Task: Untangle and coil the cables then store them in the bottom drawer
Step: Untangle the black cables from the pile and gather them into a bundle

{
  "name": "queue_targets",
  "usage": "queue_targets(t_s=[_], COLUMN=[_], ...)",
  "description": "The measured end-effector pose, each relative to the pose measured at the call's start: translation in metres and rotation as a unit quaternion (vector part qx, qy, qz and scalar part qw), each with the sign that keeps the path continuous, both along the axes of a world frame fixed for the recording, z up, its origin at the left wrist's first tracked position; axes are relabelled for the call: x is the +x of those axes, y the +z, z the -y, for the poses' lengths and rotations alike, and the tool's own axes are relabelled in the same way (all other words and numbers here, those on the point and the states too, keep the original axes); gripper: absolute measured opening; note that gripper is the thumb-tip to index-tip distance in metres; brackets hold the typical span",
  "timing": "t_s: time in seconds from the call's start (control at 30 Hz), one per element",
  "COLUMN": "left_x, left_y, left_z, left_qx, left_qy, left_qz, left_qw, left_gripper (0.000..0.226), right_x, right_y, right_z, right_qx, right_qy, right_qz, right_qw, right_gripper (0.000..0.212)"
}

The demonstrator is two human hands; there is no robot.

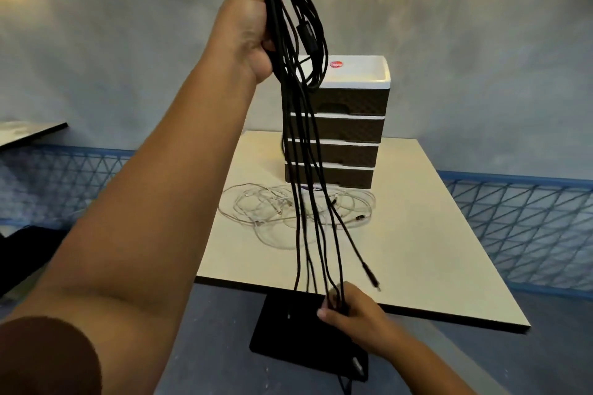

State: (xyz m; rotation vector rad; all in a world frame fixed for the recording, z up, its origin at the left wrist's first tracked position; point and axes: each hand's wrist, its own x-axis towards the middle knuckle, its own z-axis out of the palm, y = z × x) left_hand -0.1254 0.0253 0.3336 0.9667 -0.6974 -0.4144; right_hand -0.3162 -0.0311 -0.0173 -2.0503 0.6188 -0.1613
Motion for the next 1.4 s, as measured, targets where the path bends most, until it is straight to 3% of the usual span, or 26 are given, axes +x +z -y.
queue_targets(t_s=[0.03, 0.1, 0.2, 0.33, 0.4, 0.47, 0.57, 0.73, 0.83, 0.93, 1.1, 1.2, 1.3, 1.33, 1.4], left_x=[0.001, 0.003, 0.007, 0.000, -0.005, -0.010, -0.019, -0.030, -0.024, -0.008, 0.009, 0.014, 0.017, 0.017, 0.015], left_y=[0.000, -0.004, -0.009, -0.011, -0.011, -0.010, -0.011, -0.012, -0.007, -0.006, -0.026, -0.036, -0.042, -0.043, -0.047], left_z=[0.001, 0.004, 0.008, 0.009, 0.007, 0.005, 0.002, 0.006, 0.005, 0.006, 0.011, 0.013, 0.008, 0.007, 0.004], left_qx=[0.001, 0.005, 0.026, 0.050, 0.043, 0.032, 0.018, 0.010, -0.001, -0.003, 0.043, 0.047, 0.035, 0.039, 0.051], left_qy=[-0.003, -0.006, -0.004, -0.011, -0.015, -0.016, -0.017, -0.023, -0.029, 0.006, 0.063, 0.051, 0.033, 0.032, 0.023], left_qz=[-0.001, -0.008, -0.001, 0.022, 0.029, 0.030, 0.038, 0.057, 0.045, 0.050, -0.007, -0.059, -0.079, -0.074, -0.069], left_qw=[1.000, 1.000, 1.000, 0.998, 0.999, 0.999, 0.999, 0.998, 0.999, 0.999, 0.997, 0.996, 0.996, 0.996, 0.996], left_gripper=[0.027, 0.027, 0.025, 0.025, 0.025, 0.026, 0.025, 0.030, 0.043, 0.042, 0.027, 0.027, 0.028, 0.028, 0.028], right_x=[-0.004, -0.011, -0.021, -0.047, -0.056, -0.053, -0.018, 0.059, 0.071, 0.060, 0.042, 0.028, 0.010, 0.004, -0.003], right_y=[0.003, 0.028, 0.102, 0.212, 0.248, 0.262, 0.253, 0.205, 0.160, 0.111, 0.064, 0.044, 0.025, 0.031, 0.060], right_z=[0.004, 0.012, 0.017, 0.010, 0.002, -0.004, -0.003, -0.017, -0.028, -0.034, -0.041, -0.042, -0.033, -0.028, -0.014], right_qx=[0.004, 0.002, -0.043, -0.124, -0.115, -0.067, -0.037, -0.045, -0.065, -0.047, -0.116, -0.127, -0.019, 0.009, -0.029], right_qy=[0.009, 0.019, 0.004, 0.024, 0.083, 0.070, -0.004, -0.083, -0.051, 0.008, 0.080, 0.170, 0.202, 0.193, 0.153], right_qz=[-0.003, 0.004, 0.045, 0.069, 0.117, 0.210, 0.270, 0.240, 0.252, 0.277, 0.166, 0.010, -0.149, -0.167, -0.147], right_qw=[1.000, 1.000, 0.998, 0.990, 0.983, 0.973, 0.962, 0.966, 0.964, 0.960, 0.976, 0.977, 0.968, 0.967, 0.977], right_gripper=[0.019, 0.040, 0.063, 0.046, 0.055, 0.072, 0.068, 0.029, 0.004, 0.002, 0.029, 0.066, 0.097, 0.098, 0.077])
